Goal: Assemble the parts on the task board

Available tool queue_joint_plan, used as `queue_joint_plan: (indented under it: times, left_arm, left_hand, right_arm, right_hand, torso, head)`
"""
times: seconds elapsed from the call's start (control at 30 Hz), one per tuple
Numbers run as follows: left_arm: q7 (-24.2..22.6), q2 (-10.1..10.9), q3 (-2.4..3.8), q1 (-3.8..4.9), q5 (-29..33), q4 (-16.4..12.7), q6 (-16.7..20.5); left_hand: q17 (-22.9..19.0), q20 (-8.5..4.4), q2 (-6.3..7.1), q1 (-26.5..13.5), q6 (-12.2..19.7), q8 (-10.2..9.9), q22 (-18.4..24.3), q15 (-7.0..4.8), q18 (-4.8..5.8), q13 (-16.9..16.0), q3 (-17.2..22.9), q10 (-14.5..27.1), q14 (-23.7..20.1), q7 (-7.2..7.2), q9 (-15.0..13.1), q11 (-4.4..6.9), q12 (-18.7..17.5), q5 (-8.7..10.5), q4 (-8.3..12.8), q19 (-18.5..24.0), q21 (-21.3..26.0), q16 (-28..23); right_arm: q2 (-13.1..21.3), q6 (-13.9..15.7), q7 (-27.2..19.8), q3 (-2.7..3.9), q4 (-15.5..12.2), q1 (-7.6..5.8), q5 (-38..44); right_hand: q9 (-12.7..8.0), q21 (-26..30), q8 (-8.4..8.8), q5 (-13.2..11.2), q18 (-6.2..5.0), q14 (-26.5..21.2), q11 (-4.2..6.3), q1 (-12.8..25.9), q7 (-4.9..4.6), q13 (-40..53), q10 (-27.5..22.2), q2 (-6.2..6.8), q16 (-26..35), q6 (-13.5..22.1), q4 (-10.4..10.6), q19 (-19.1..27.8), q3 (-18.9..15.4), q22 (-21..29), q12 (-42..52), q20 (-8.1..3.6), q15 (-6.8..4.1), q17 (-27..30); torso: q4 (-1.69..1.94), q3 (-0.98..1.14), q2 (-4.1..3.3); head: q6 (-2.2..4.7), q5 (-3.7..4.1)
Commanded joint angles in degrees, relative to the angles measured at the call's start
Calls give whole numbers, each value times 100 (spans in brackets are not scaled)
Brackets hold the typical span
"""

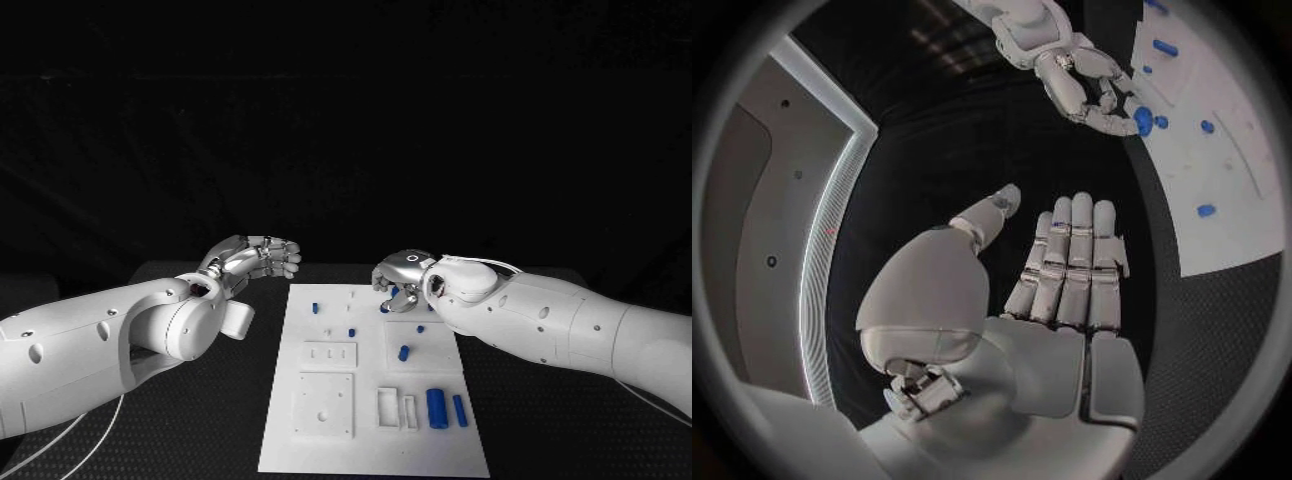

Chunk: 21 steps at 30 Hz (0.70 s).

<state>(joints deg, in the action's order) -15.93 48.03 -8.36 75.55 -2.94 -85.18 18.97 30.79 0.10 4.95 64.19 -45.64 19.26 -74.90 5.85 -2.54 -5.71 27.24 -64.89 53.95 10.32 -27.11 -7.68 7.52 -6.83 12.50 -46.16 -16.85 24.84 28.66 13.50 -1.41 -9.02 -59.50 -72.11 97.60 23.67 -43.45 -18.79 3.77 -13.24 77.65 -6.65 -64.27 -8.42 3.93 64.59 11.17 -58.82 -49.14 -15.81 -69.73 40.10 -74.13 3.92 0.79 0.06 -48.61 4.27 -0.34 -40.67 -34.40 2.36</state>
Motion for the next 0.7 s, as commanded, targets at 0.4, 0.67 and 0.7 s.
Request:
queue_joint_plan:
  times: [0.4, 0.67, 0.7]
  left_arm:
    - [-10, 37, 14, 17, 24, -159, -153]
    - [5, 74, 15, 41, 24, -231, -174]
    - [8, 80, 15, 43, 24, -236, -180]
  left_hand:
    - [16, 22, 11, -85, 6, -34, -139, 31, -23, 11, 11, 26, 2, 32, 12, -23, -49, -24, 13, 53, -34, -53]
    - [22, 25, 15, -97, 11, -42, -140, 34, -25, 15, 12, 30, 1, 35, 15, -27, -62, -23, 15, 59, -39, -62]
    - [23, 25, 16, -98, 11, -43, -140, 35, -25, 15, 12, 30, 1, 36, 15, -28, -64, -23, 15, 59, -39, -63]
  right_arm:
    - [-68, -159, 173, -11, 129, 73, 443]
    - [-47, -143, 232, -16, 169, 87, 566]
    - [-46, -125, 245, -16, 177, 87, 599]
  right_hand:
    - [-24, -53, 50, -36, -176, -59, 14, 14, 29, -13, -135, 100, -140, 66, 30, -234, 64, -30, -25, -147, -5, 5]
    - [-17, -63, 24, -55, -176, -71, 29, 4, 42, 2, -90, 77, -198, 21, 52, -249, 107, -41, 3, -148, -19, 23]
    - [-15, -63, 18, -61, -176, -75, 33, -3, 44, 5, -73, 77, -209, 9, 54, -249, 121, -43, 9, -149, -23, 29]
  torso:
    - [80, -20, -217]
    - [110, -32, -275]
    - [111, -32, -279]
  head:
    - [2, 55]
    - [5, 52]
    - [4, 57]
